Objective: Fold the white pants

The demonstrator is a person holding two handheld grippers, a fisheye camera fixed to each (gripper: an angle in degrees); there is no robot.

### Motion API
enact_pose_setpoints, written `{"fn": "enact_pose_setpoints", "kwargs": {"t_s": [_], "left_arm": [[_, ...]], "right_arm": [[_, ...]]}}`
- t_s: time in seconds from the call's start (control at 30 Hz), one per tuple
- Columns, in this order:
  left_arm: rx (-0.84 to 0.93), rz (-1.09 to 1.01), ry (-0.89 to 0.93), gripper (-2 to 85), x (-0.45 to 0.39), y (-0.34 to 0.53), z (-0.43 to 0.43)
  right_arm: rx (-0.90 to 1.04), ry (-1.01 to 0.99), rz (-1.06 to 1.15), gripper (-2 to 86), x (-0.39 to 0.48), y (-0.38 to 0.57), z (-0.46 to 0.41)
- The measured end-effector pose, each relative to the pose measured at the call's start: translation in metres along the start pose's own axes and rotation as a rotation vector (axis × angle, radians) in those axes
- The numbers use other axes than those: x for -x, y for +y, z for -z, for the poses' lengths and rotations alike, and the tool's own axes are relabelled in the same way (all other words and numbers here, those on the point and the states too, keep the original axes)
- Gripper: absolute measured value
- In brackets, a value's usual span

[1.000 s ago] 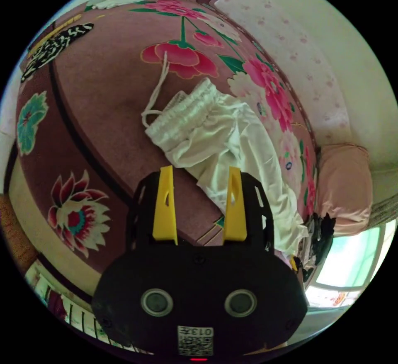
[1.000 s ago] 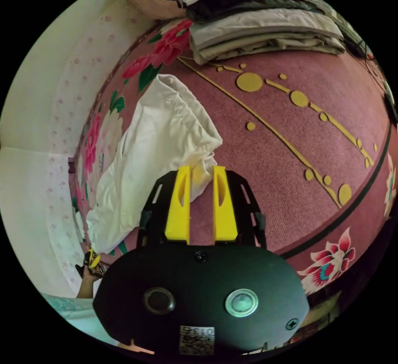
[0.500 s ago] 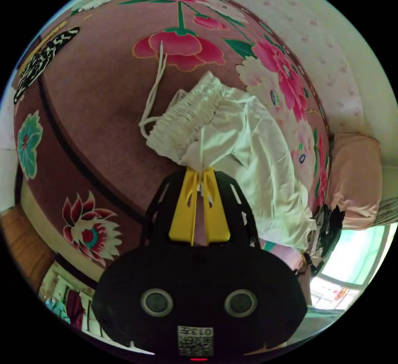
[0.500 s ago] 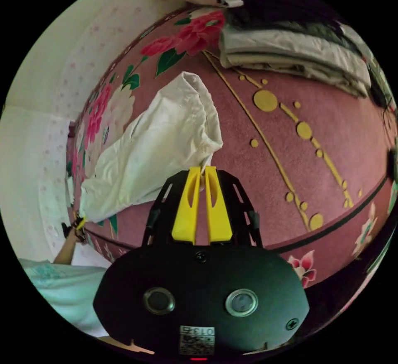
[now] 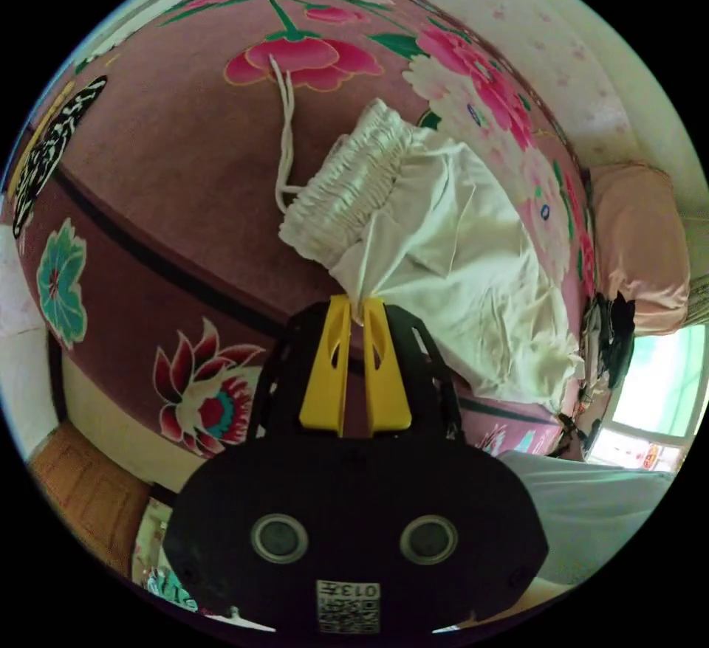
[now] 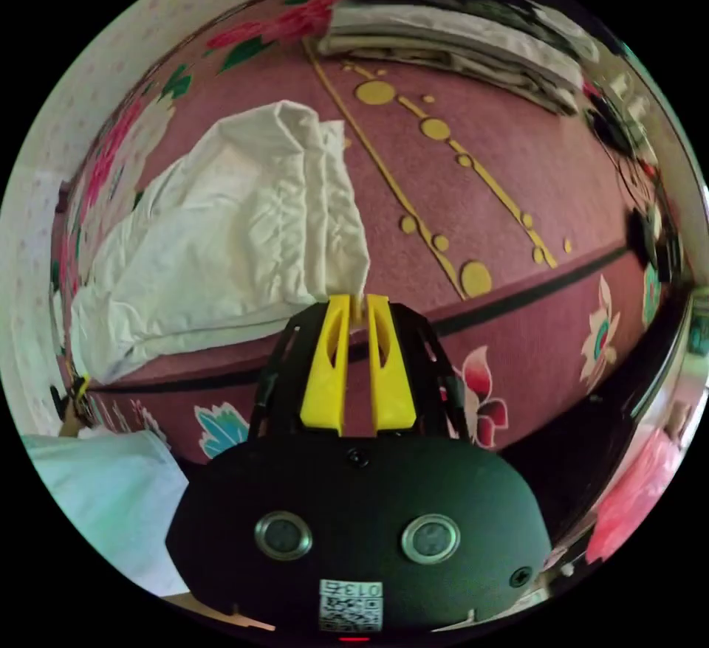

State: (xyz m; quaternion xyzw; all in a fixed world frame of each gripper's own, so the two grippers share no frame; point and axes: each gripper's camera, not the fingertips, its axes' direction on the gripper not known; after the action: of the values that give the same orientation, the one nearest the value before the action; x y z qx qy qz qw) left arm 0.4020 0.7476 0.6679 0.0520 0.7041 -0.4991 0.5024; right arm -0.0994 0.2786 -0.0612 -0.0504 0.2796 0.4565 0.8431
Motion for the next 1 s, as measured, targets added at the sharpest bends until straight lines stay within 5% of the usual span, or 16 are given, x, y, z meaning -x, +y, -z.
{"fn": "enact_pose_setpoints", "kwargs": {"t_s": [0.1, 0.27, 0.43, 0.53, 0.73, 0.9, 1.0], "left_arm": [[-0.049, -0.015, -0.092, 5.9, -0.015, 0.002, 0.025], [-0.018, -0.484, -0.140, 9.9, -0.136, 0.000, 0.012], [0.222, -1.002, -0.045, 12.1, -0.289, 0.023, -0.082], [0.362, -1.238, -0.208, 4.2, -0.339, 0.040, -0.130], [0.407, -1.286, -0.107, 0.1, -0.365, 0.034, -0.125], [0.562, -1.285, -0.078, -0.2, -0.377, 0.038, -0.152], [0.544, -1.205, -0.042, -0.1, -0.379, 0.029, -0.155]], "right_arm": [[-0.078, -0.034, -0.098, 8.7, -0.025, 0.018, 0.035], [-0.201, -0.114, -0.058, 10.3, -0.011, 0.027, 0.082], [-0.064, -0.078, 0.073, 8.7, 0.036, 0.002, 0.055], [0.018, 0.008, 0.067, 4.4, 0.038, -0.007, 0.055], [-0.051, -0.046, 0.161, 2.9, 0.022, -0.005, 0.132], [0.172, -0.005, 0.148, 2.6, 0.008, 0.001, 0.097], [0.090, -0.005, 0.102, 3.1, 0.007, 0.011, 0.106]]}}
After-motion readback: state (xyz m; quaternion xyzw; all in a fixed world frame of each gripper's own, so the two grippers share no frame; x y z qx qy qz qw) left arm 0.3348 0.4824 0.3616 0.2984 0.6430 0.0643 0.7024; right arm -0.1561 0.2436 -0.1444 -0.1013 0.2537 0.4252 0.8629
